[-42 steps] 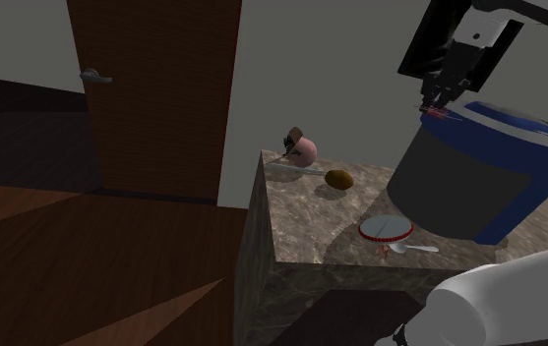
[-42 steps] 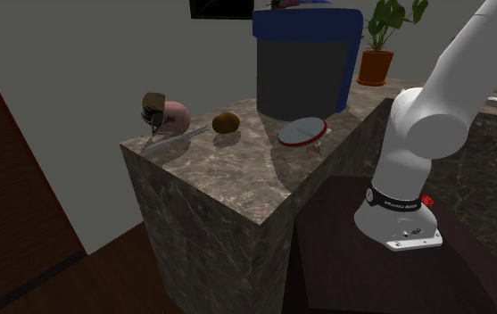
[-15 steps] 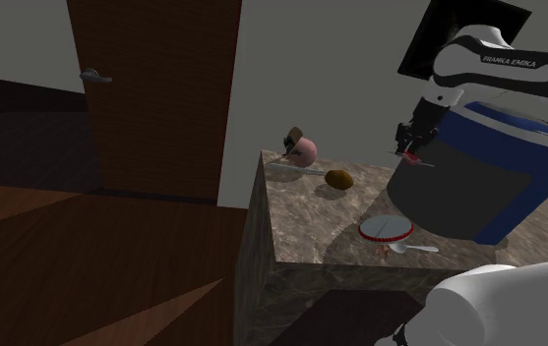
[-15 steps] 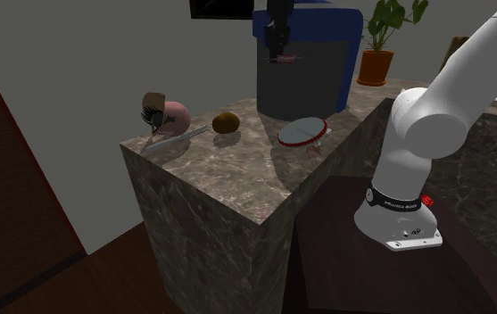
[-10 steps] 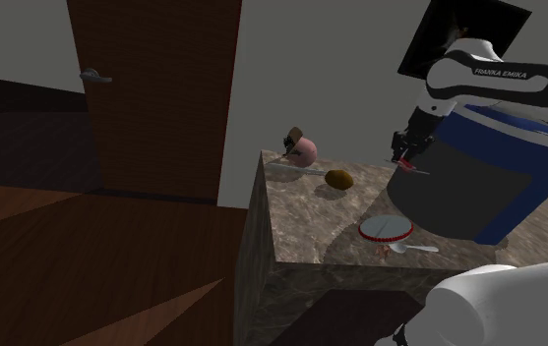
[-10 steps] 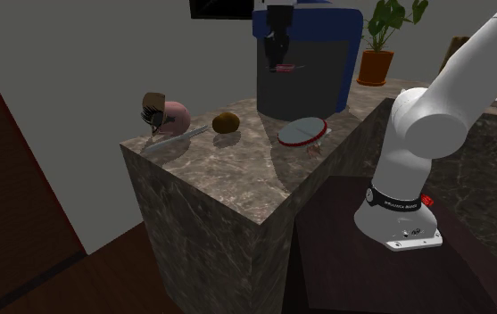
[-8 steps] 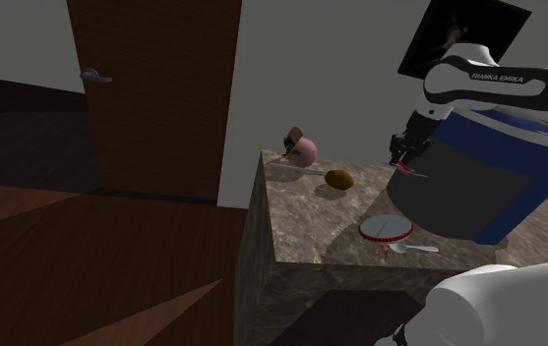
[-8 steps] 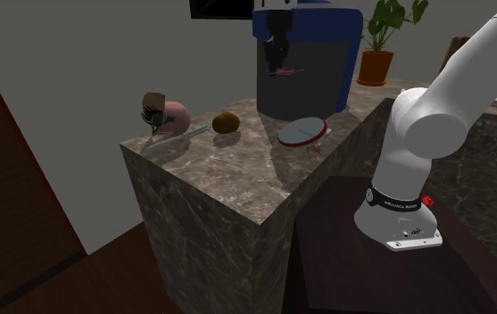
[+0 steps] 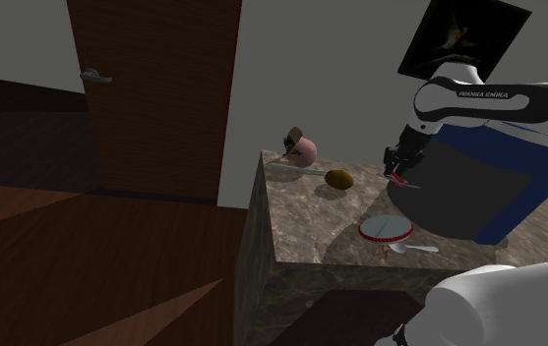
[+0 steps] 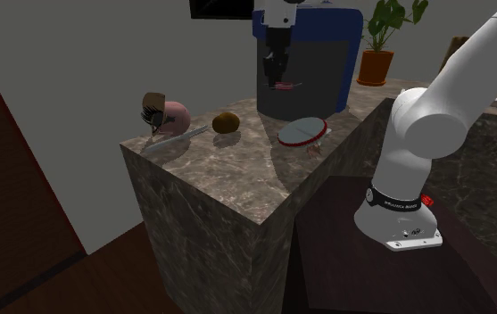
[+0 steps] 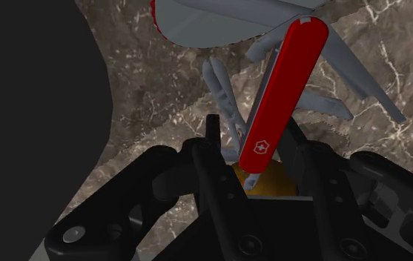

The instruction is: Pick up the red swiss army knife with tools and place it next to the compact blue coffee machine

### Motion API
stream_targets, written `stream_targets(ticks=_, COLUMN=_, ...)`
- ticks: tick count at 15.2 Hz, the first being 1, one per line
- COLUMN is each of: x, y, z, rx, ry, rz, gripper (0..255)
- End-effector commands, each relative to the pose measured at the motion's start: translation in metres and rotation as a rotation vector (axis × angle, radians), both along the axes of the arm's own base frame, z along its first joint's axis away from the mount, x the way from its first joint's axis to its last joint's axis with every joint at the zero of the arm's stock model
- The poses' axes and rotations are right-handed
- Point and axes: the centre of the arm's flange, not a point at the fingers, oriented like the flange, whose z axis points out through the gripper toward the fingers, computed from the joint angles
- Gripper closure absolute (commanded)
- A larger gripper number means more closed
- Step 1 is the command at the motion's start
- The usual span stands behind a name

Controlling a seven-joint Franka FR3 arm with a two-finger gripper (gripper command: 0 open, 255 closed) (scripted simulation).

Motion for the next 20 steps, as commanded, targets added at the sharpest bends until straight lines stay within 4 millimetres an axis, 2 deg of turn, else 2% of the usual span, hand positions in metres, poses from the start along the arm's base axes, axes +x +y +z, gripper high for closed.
stream_targets(ticks=1, x=0.0, y=0.001, z=-0.01, rx=0.0, ry=0.0, rz=0.0, gripper=255)
stream_targets(ticks=20, x=0.0, y=0.001, z=-0.11, rx=0.0, ry=0.0, rz=0.0, gripper=255)
